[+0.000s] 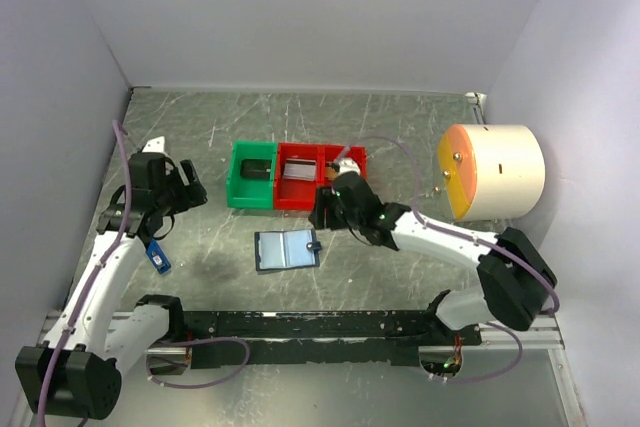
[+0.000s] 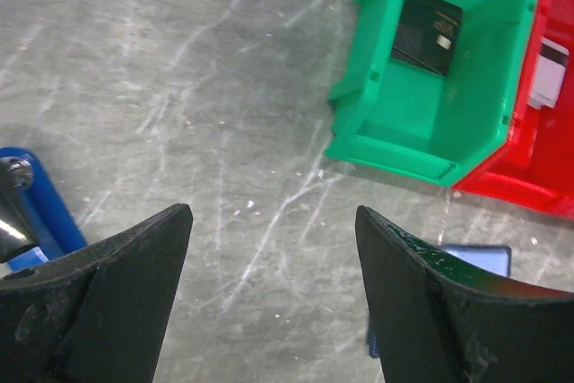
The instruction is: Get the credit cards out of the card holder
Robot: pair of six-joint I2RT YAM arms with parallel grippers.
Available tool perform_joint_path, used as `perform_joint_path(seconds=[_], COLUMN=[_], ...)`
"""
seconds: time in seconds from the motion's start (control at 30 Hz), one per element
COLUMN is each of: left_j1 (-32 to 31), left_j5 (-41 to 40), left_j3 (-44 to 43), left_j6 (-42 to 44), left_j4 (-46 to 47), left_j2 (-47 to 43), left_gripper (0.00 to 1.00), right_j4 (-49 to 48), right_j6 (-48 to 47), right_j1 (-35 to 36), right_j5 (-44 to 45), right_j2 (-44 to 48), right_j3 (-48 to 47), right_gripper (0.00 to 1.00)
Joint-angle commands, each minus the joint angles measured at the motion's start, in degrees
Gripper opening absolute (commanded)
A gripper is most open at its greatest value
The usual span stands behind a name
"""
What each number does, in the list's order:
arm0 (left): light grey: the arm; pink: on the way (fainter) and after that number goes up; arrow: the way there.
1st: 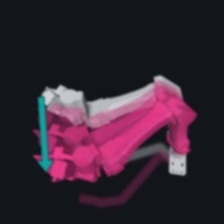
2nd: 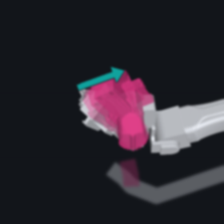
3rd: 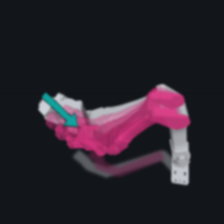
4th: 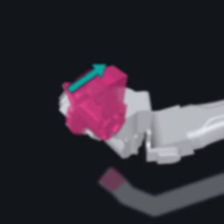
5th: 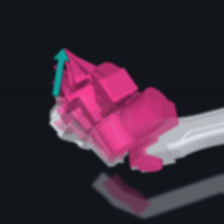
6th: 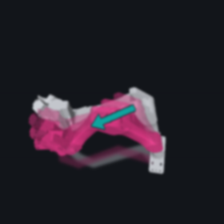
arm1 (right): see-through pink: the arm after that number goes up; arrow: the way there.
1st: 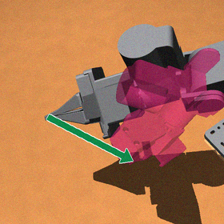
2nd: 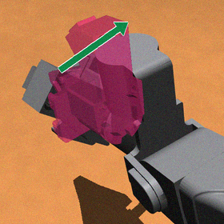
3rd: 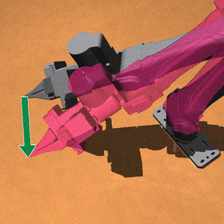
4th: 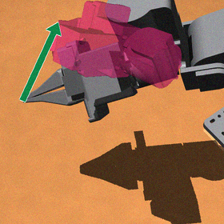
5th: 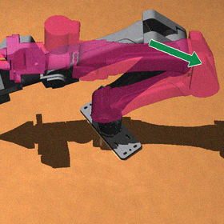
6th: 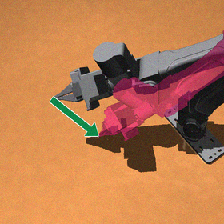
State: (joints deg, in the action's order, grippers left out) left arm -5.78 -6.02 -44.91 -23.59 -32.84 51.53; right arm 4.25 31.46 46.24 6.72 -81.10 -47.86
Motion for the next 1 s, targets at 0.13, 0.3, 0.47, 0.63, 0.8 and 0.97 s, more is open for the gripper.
perform_joint_path(seconds=[0.13, 0.3, 0.47, 0.63, 0.8, 0.97], left_j1=[-0.69, -10.10, -19.78, -23.09, -26.17, -28.50], left_j5=[26.10, 27.62, 23.80, 22.36, 21.97, 18.73], left_j3=[5.40, 8.38, 9.90, 10.76, 10.47, 11.66], left_j6=[-4.21, -9.30, -13.19, -14.83, -14.79, -16.86], left_j4=[8.48, 11.43, 13.89, 15.39, 15.91, 16.28], left_j2=[2.66, 3.96, 6.29, 9.84, 14.41, 17.27], left_gripper=[0.87, 0.82, 0.71, 0.67, 0.67, 0.66], right_j4=[-7.35, -7.25, -11.45, -14.27, -11.45, -10.80], right_j6=[20.62, 22.61, 23.29, 24.25, 23.69, 23.58], right_j1=[0.22, 0.21, 0.35, 1.17, 1.65, 1.83], right_j5=[-8.43, -8.82, -14.03, -16.76, -16.86, -17.77], right_j2=[8.69, 7.18, 3.05, 0.67, -1.27, -2.43], right_j3=[12.86, 13.01, 13.43, 13.94, 13.23, 13.86], right_gripper=[0.54, 0.52, 0.40, 0.37, 0.37, 0.37])
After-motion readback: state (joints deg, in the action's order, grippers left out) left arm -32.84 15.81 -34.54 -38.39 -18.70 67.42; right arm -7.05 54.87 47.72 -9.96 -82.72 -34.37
